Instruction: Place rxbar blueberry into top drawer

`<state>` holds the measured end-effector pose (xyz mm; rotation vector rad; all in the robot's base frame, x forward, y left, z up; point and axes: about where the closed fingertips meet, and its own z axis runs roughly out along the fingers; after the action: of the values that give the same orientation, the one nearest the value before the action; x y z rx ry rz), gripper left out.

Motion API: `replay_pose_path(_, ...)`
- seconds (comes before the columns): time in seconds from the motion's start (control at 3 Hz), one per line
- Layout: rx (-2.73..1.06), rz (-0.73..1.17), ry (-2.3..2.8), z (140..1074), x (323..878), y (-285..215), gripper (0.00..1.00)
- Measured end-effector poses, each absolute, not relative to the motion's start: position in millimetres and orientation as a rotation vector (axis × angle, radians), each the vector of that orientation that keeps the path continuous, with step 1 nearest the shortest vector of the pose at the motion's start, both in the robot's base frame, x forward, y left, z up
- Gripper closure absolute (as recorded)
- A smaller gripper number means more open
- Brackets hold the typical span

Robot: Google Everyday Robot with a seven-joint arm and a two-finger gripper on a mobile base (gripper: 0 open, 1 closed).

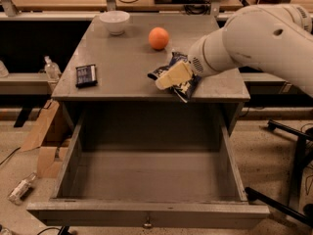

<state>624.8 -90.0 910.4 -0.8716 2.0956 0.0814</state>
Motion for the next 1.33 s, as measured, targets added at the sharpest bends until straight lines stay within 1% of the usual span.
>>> replay_pose_path(0.33, -0.738, 0.124, 1.946, 945.0, 624.1, -54.3, 0.00)
replay_pose_path(1.0, -0.715, 0.137, 1.904, 955.1, 627.4, -45.1, 0.00)
replay_pose_path(1.33, -0.713, 0.258, 1.864, 950.2, 641.3, 21.4, 0.00)
